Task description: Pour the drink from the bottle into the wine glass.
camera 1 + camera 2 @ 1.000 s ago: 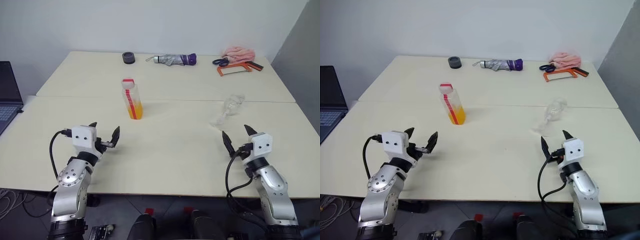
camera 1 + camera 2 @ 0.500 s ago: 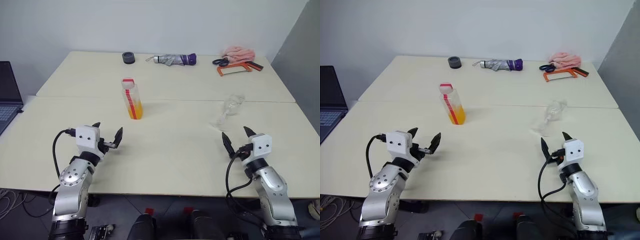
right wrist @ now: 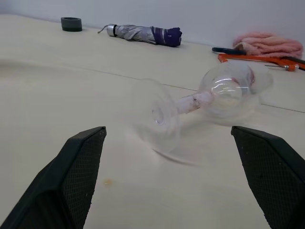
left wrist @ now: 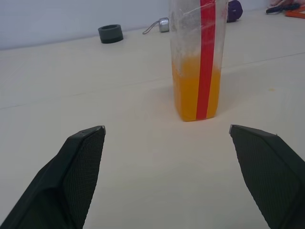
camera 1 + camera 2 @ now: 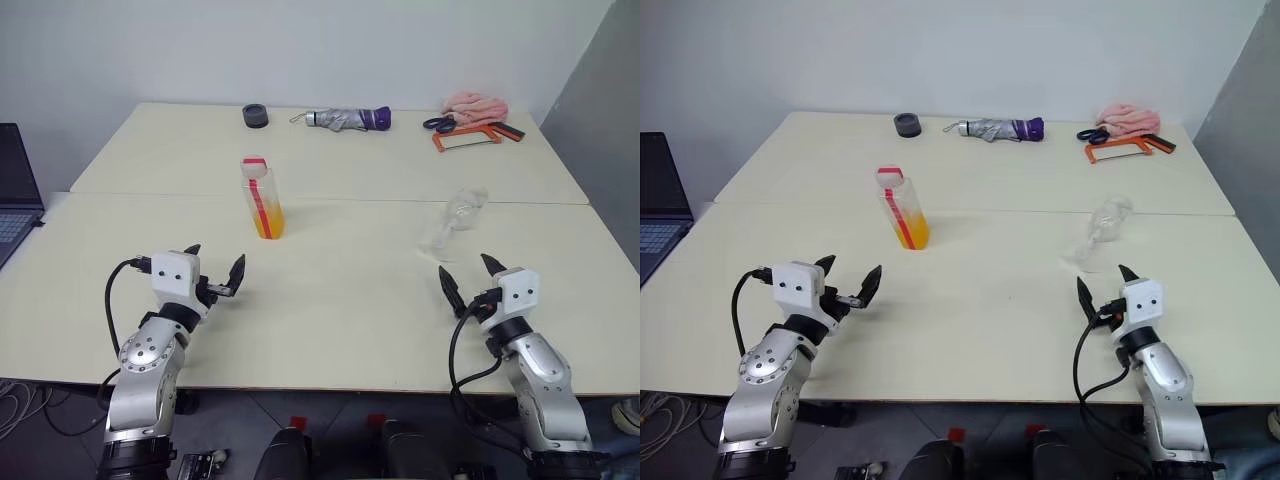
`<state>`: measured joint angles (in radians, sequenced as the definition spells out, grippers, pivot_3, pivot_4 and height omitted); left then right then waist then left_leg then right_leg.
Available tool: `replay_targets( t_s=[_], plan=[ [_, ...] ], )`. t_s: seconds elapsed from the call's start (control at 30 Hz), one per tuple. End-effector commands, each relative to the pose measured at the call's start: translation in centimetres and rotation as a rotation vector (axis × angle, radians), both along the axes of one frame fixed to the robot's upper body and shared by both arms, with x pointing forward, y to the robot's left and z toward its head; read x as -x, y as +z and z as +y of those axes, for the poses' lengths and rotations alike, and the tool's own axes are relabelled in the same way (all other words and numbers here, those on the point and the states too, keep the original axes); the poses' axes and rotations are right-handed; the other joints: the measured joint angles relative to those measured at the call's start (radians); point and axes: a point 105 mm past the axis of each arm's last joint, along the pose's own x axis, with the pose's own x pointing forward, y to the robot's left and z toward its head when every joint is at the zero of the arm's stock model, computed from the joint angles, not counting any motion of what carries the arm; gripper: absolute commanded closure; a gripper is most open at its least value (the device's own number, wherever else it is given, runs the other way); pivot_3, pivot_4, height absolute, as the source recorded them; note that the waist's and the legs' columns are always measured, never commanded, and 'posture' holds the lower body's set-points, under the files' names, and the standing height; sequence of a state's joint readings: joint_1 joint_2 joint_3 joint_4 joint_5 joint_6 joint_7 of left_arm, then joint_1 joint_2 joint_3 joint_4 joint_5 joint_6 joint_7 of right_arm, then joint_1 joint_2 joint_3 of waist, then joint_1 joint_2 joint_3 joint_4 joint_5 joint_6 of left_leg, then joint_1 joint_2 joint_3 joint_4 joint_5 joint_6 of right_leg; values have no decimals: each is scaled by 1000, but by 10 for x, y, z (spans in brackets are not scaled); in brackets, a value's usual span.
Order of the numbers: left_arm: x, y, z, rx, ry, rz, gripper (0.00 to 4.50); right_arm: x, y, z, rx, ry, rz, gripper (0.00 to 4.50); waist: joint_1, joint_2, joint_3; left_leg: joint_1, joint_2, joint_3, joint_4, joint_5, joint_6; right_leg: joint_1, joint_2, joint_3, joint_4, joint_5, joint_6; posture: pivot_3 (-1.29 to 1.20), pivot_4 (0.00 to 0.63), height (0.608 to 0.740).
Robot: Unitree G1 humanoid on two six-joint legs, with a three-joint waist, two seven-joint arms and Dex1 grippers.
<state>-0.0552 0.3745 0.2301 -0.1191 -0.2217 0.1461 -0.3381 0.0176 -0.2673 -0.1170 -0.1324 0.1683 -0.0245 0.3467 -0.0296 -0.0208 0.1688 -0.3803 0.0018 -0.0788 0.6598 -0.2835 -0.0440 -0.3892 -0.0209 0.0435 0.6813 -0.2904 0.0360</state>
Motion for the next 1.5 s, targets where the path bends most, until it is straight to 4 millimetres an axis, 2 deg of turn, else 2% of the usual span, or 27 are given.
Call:
replay_targets(
  t_s=[0.03, 0.27, 0.4, 0.53, 0.7, 1.07, 1.4, 1.5],
  plan=[
    [1, 17, -2, -1, 0, -59, 31, 1, 10, 4, 7, 30, -35, 0, 0, 0, 0, 0, 0, 0, 0, 0, 0, 0, 0, 0, 0, 0, 0, 0, 150, 740],
    [-5, 19, -5, 45, 9, -65, 31, 15, 31, 41, 37, 298, -45, 0, 0, 0, 0, 0, 0, -1, 0, 0, 0, 0, 0, -1, 0, 0, 0, 0, 150, 740],
    [-16, 26, -17, 69, -13, -73, 31, 25, 46, 59, 60, 455, -9, 0, 1, 0, 0, 0, -1, -2, 1, 0, 0, 1, -1, -2, 0, 0, 0, 0, 150, 740],
    [-33, 37, -35, 58, -39, -82, 31, 25, 69, 72, 72, 547, -16, 0, 2, 0, 0, -1, -6, -3, 1, 0, 0, 1, -1, -2, 0, 0, 0, 0, 150, 740],
    [-52, 45, -51, 85, -70, -68, 31, 27, 68, 79, 124, 601, 35, 0, 2, 0, 0, -1, -8, -4, 1, 0, 0, 1, -1, -3, -1, 0, 0, 0, 150, 740],
    [-82, 59, -55, 123, -60, -68, 31, 32, 69, 85, 113, 638, 59, 0, 2, -1, 0, -2, -8, -4, 1, 0, 0, 1, -2, -3, -1, 0, 0, 0, 150, 740],
    [-102, 78, -56, 126, -15, -98, 31, 29, 84, 93, 92, 690, 29, 0, 1, -1, 0, -2, -8, -4, 2, 0, 0, 1, -2, -3, 0, 0, 0, 0, 150, 740],
    [-108, 83, -62, 122, -18, -103, 31, 27, 89, 97, 96, 704, 19, 0, 1, -1, 0, -2, -8, -4, 2, 0, 0, 1, -2, -3, -1, 0, 0, 0, 150, 740]
  ],
)
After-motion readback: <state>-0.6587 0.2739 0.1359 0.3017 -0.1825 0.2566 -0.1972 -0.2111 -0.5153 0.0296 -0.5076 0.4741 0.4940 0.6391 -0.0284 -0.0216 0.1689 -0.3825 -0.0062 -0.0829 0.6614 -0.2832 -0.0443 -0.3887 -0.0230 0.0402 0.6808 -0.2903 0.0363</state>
